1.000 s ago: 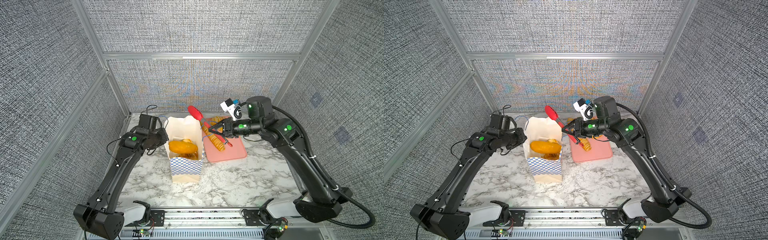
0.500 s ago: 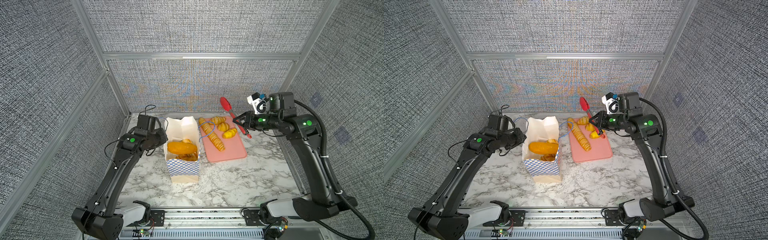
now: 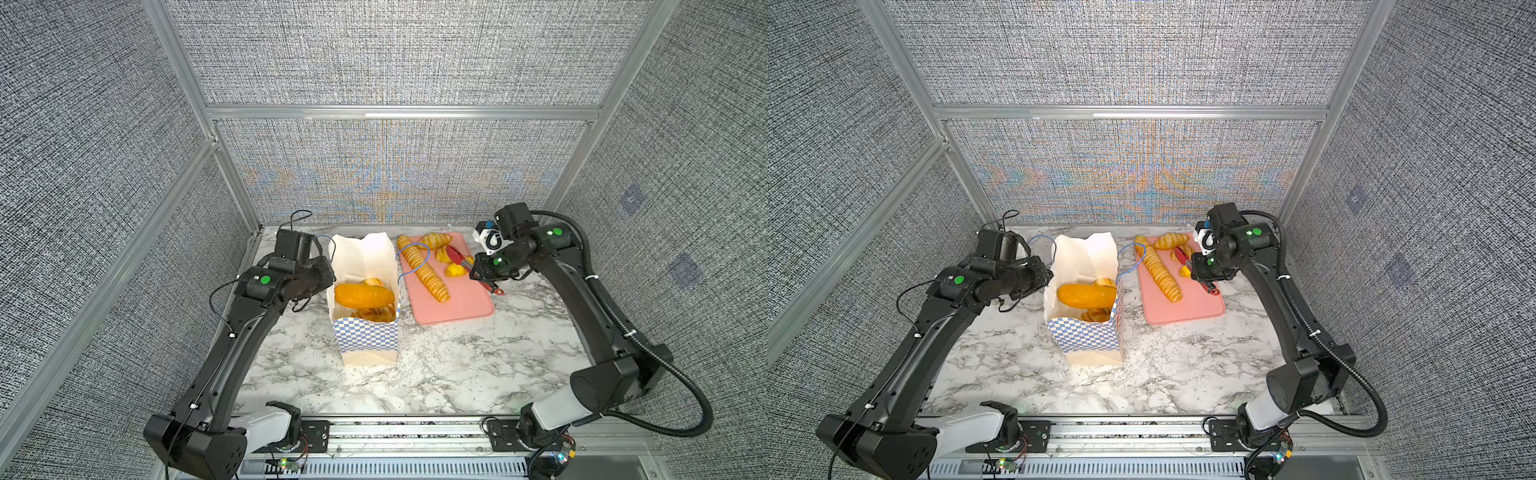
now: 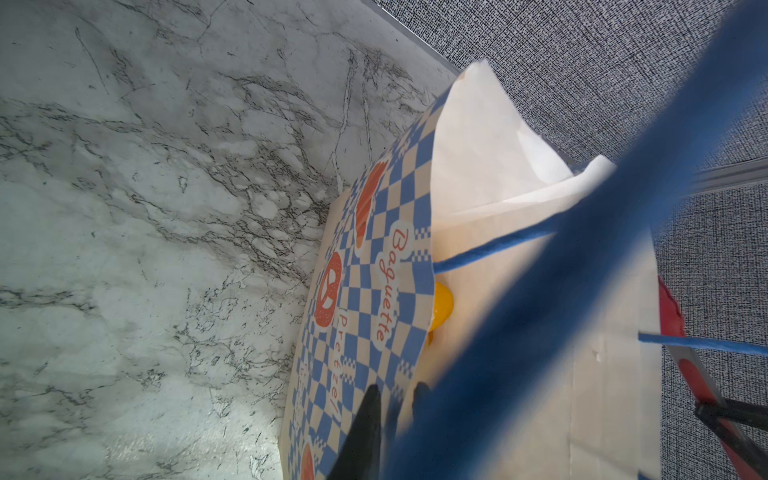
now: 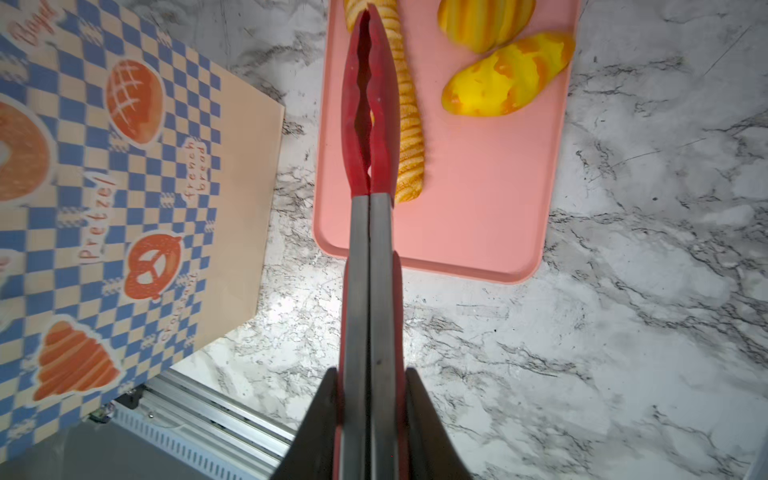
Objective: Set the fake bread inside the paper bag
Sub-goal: 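Withdraw the open tongs back over the pink tray with the right gripper, then lower the tongs around the long spiral roll and squeeze shut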
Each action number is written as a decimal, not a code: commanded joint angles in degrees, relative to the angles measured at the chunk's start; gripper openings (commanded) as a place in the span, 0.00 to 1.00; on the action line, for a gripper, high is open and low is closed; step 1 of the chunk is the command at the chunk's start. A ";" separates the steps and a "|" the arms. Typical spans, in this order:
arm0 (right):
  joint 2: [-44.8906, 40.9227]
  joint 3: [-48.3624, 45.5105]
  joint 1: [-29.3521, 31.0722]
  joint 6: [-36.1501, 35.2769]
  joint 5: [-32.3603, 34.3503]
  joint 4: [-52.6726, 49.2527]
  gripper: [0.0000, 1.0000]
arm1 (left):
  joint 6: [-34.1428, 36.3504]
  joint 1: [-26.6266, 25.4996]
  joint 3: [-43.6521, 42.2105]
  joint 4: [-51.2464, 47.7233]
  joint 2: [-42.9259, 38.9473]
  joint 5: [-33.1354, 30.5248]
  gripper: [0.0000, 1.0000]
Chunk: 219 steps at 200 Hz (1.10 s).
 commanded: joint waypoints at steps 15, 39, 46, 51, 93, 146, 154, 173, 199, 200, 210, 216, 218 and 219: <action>5.14 2.31 2.53 -3.94 6.15 -3.24 0.24 | 0.63 0.04 0.27 -0.41 0.14 -0.69 0.18; 9.18 4.50 4.06 -3.98 8.31 -4.90 0.24 | 0.56 0.05 0.25 -0.26 0.31 -0.62 0.18; 10.07 5.00 4.54 -3.87 8.61 -4.91 0.24 | 0.56 0.04 0.25 -0.22 0.38 -0.59 0.18; 10.75 5.38 5.00 -3.75 8.87 -4.91 0.24 | 0.57 0.04 0.17 -0.22 0.39 -0.60 0.18; 15.41 8.98 7.93 -3.05 10.62 -4.91 0.27 | 0.64 0.04 -0.10 -0.14 0.31 -0.77 0.18; 20.46 13.00 8.73 -2.33 11.10 -4.87 0.32 | 0.82 0.04 0.07 -0.14 0.64 -0.64 0.18; 20.95 13.46 8.68 -2.34 11.10 -4.87 0.33 | 0.91 0.05 0.14 -0.16 0.66 -0.69 0.18; 22.15 14.80 8.74 -2.32 11.20 -4.82 0.34 | 1.28 0.04 0.34 -0.31 0.92 -0.68 0.18; 23.27 16.36 8.67 -2.33 11.48 -4.95 0.36 | 1.61 0.07 0.86 -0.60 1.41 -0.80 0.18; 23.31 16.40 8.72 -2.36 11.51 -4.98 0.36 | 1.66 0.10 0.91 -0.59 1.43 -0.79 0.18; 23.58 16.93 8.74 -2.36 11.59 -5.00 0.37 | 1.79 0.13 1.04 -0.69 1.62 -0.81 0.18; 23.67 17.17 8.74 -2.40 11.67 -5.02 0.38 | 1.92 0.15 1.13 -0.66 1.79 -0.77 0.18; 23.77 17.24 8.70 -2.45 11.71 -5.07 0.39 | 1.95 0.14 1.19 -0.66 1.80 -0.81 0.18; 23.83 17.28 8.70 -2.42 11.71 -5.08 0.39 | 1.96 0.13 1.21 -0.66 1.81 -0.84 0.18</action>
